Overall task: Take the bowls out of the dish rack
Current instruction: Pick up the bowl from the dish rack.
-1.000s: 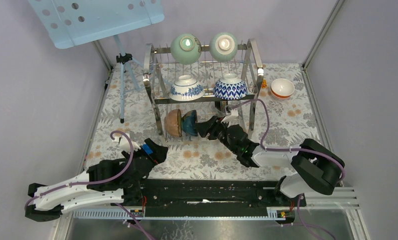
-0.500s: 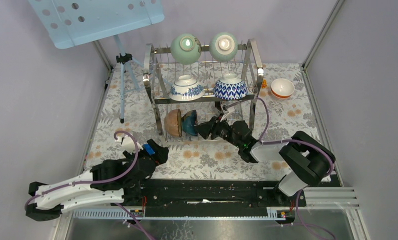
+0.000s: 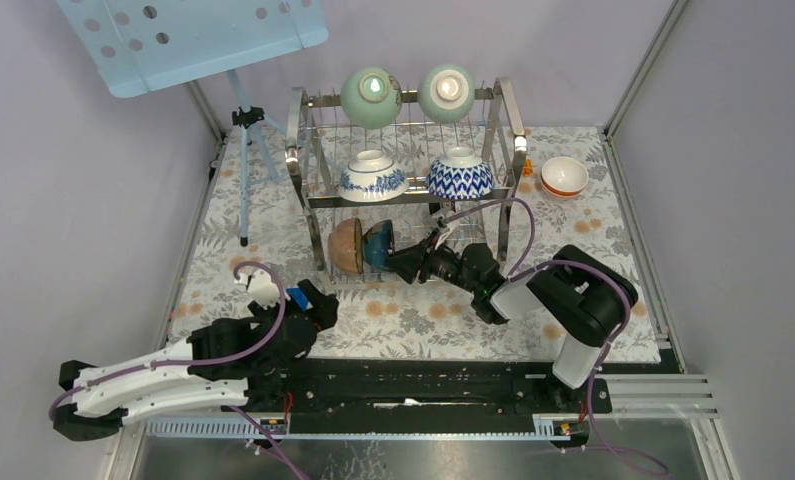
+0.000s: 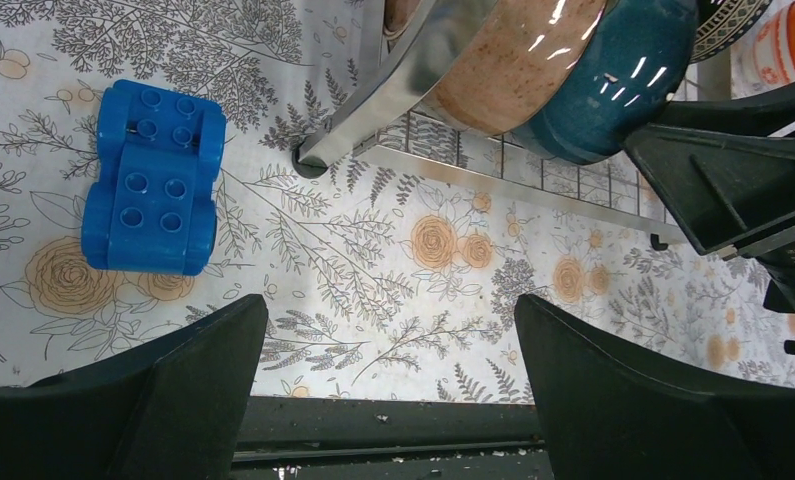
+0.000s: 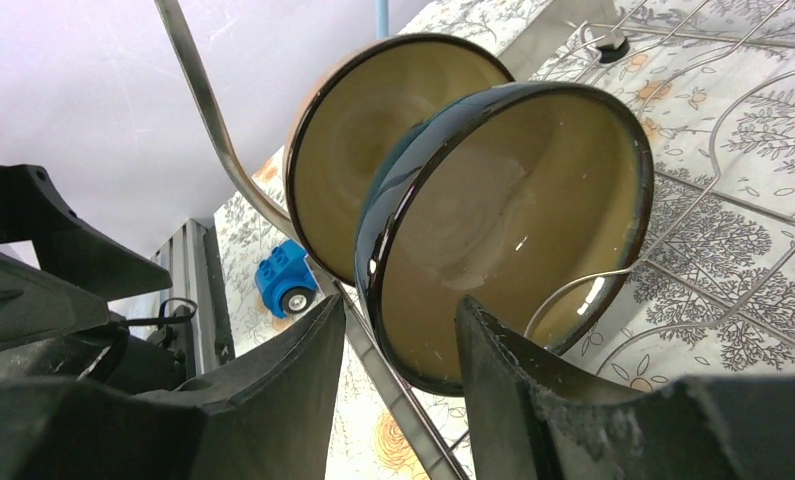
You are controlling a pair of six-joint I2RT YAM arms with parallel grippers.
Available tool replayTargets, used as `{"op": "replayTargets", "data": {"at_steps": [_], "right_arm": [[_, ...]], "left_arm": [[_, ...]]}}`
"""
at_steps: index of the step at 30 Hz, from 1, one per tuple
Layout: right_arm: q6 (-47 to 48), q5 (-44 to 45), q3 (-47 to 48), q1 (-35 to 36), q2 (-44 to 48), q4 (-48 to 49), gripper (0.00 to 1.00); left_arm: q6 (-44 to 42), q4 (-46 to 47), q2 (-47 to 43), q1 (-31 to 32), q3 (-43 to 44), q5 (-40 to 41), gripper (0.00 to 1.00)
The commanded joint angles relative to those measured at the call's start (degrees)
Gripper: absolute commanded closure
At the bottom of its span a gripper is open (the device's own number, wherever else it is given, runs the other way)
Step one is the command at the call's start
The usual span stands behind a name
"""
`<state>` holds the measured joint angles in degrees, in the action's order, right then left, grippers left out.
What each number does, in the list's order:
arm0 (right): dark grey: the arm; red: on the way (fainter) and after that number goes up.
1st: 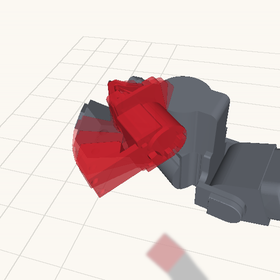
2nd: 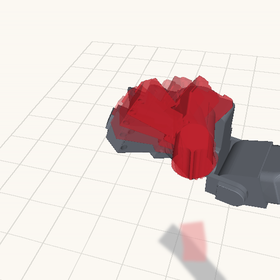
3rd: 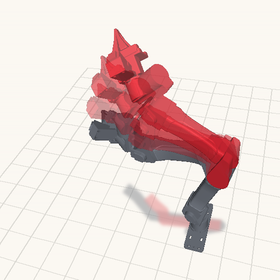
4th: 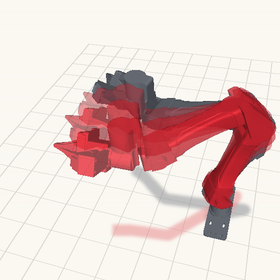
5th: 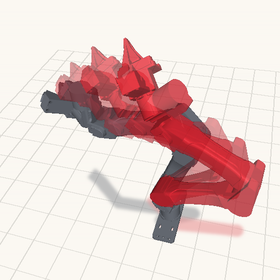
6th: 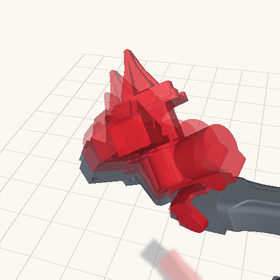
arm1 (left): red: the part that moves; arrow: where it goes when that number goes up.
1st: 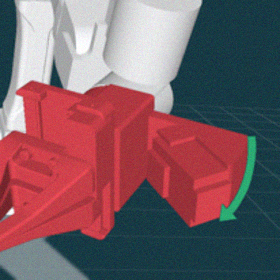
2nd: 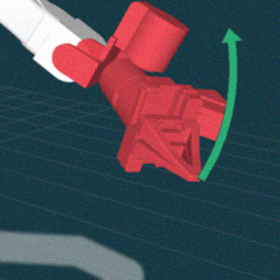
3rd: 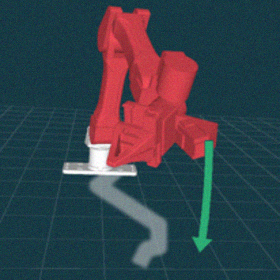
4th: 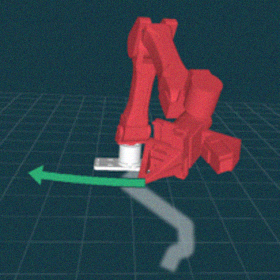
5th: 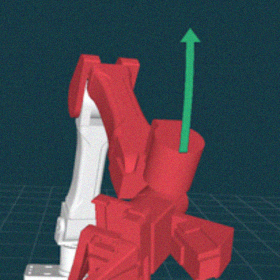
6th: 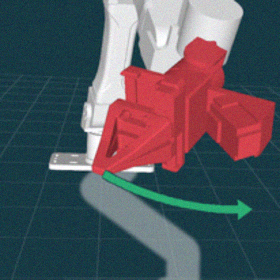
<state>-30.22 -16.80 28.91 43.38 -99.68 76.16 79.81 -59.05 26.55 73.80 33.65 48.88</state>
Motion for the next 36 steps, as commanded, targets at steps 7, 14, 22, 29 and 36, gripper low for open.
{"op": "replayTargets", "data": {"at_steps": [7, 14, 22, 29, 36], "right_arm": [[1.73, -7.62, 0.38, -0.37, -5.61, 9.83, 0.49], [2.62, -7.8, 0.71, -0.39, -7.59, 10.56, 0.52], [2.28, -7.75, 2.09, -0.39, -9.84, 11.9, 0.57], [0.7, -7.34, 3.2, -0.39, -10.48, 13.84, 0.55], [-0.63, -8.15, 5.19, -0.4, -11.77, 13.54, 0.67]], "left_arm": [[0.43, 0.25, 2.28, -0.03, 0.13, 1.03, 0.01], [0.96, 0.24, 3.1, -0.05, -0.07, 0.88, 0.01], [1.23, 0.25, 3.74, -0.05, 0.01, 0.92, 0.01], [1.92, 0.25, 3.43, -0.06, -0.61, 0.69, 0.01], [2.21, -0.36, 3.25, -0.06, -0.21, 0.9, 0.01]]}}
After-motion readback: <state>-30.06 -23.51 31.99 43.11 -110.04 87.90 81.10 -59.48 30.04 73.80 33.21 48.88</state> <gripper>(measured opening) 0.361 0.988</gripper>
